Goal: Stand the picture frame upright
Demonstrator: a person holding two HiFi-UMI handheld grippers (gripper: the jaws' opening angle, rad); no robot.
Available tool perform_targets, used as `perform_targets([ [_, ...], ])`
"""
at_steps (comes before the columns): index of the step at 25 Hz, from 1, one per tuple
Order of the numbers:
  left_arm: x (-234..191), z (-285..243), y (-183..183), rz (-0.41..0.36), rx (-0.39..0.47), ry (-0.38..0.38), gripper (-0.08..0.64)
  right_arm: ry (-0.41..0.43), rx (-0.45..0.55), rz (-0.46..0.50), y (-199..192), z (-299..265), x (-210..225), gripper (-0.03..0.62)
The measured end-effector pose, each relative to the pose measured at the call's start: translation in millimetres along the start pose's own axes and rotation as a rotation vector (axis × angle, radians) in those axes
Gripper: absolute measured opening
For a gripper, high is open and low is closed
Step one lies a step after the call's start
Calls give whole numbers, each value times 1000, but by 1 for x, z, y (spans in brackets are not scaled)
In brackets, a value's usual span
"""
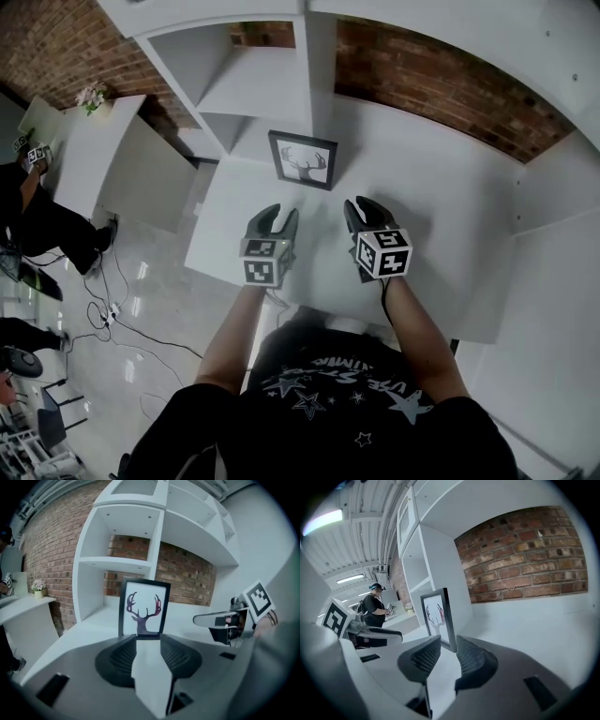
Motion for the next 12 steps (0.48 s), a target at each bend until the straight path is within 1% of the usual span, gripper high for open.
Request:
perform_targets([
  [3, 17, 10, 0, 1, 24, 9, 158, 31, 5, 21, 2, 16, 0, 95],
  [6, 36, 23, 1, 11, 49, 24, 121, 59, 13, 37, 2, 35, 3, 95],
  [8, 51, 32, 0, 2, 61, 30, 101, 81, 16, 46, 0, 48, 5, 92],
  [12, 74, 50, -3, -16, 76, 56, 57, 120, 13, 62, -5, 72, 6, 55],
])
Point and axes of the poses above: the fingertips, and each gripper's own axes: z backward along the fingers, x to its right, y out of its top, the point moved 3 cm from there along z, backward along the fingers, and after that the axes turned 11 degrees about y, right-handed, at the moved point
